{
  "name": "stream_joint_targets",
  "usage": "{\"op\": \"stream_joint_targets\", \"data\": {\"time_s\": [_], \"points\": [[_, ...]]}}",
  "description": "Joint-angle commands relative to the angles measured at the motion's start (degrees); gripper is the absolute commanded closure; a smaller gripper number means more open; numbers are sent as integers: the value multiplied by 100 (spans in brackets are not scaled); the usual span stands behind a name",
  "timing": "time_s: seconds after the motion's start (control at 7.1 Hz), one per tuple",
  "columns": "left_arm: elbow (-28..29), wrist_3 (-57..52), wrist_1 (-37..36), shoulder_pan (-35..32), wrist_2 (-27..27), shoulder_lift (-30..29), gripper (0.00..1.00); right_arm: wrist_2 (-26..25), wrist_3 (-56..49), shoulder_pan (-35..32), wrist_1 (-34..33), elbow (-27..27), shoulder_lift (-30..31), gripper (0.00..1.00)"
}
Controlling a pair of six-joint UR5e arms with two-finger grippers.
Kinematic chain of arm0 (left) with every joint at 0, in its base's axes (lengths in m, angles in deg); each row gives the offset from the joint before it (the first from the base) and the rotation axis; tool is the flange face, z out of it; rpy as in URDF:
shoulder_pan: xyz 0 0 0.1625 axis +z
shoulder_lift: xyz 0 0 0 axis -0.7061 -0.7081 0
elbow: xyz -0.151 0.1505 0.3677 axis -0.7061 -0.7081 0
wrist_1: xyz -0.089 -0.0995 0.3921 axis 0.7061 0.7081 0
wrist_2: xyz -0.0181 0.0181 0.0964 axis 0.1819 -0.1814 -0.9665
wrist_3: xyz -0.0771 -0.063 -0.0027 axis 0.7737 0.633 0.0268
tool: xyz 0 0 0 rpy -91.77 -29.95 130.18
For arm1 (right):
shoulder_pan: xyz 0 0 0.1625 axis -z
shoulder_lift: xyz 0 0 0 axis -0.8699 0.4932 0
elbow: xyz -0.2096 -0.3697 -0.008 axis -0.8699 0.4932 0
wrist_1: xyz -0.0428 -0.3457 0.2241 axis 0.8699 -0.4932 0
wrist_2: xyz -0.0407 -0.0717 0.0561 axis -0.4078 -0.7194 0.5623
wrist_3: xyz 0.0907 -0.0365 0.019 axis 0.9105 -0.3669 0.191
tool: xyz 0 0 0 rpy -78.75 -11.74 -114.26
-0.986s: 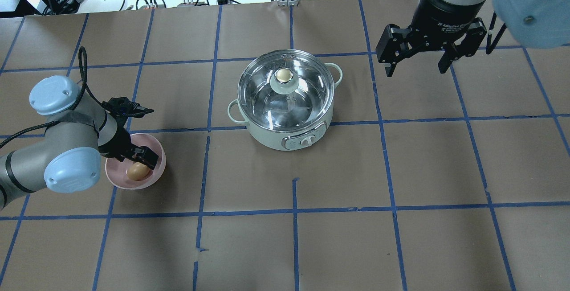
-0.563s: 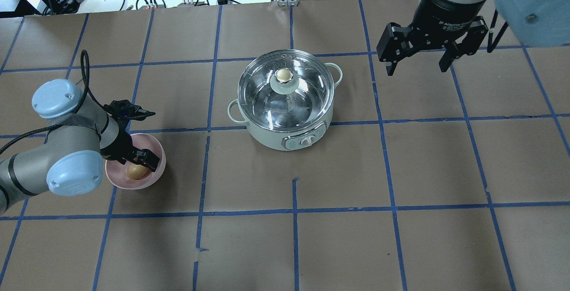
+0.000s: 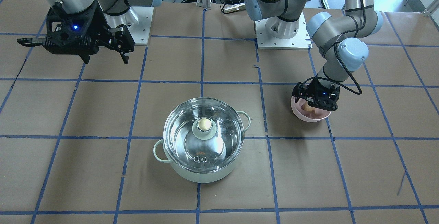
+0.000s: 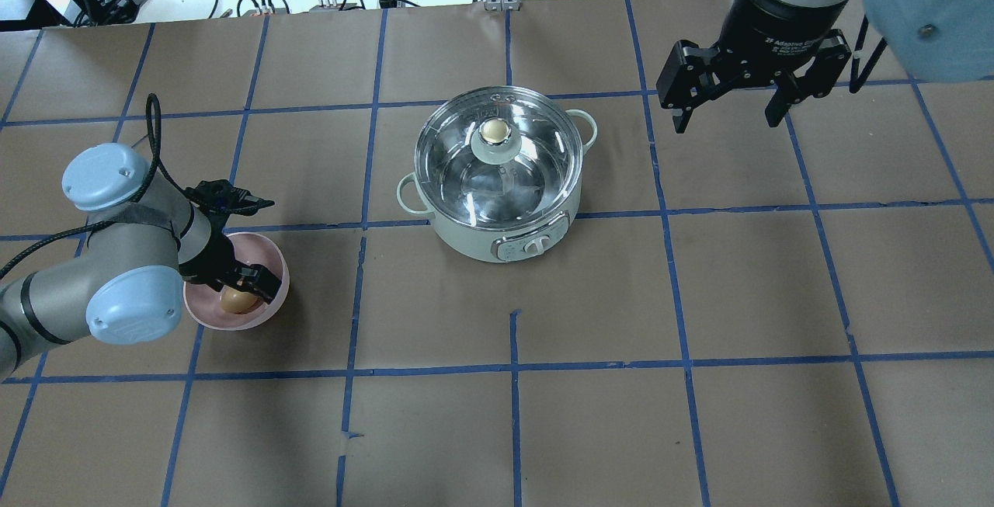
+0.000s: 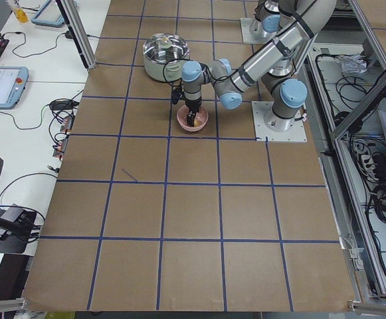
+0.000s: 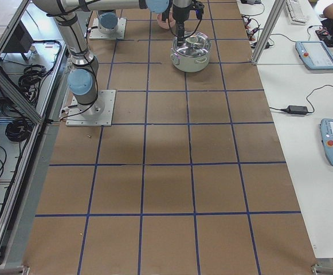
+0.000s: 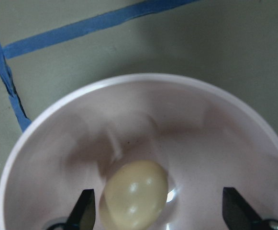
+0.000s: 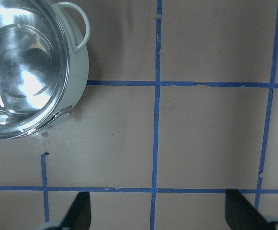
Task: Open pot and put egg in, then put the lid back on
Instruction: 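Close the left gripper on the tan egg inside the pink bowl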
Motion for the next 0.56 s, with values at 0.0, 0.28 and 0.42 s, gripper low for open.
{"op": "stream_joint_targets", "data": {"time_s": [0.0,0.28,0.42], "points": [[6,20,4,0,2,-14,6,14,-3,13,37,2,0,0],[-3,29,21,0,-15,-14,12,5,-12,31,-50,81,0,0],[6,46,30,0,-7,-23,24,-12,-38,14,63,282,-87,0]]}}
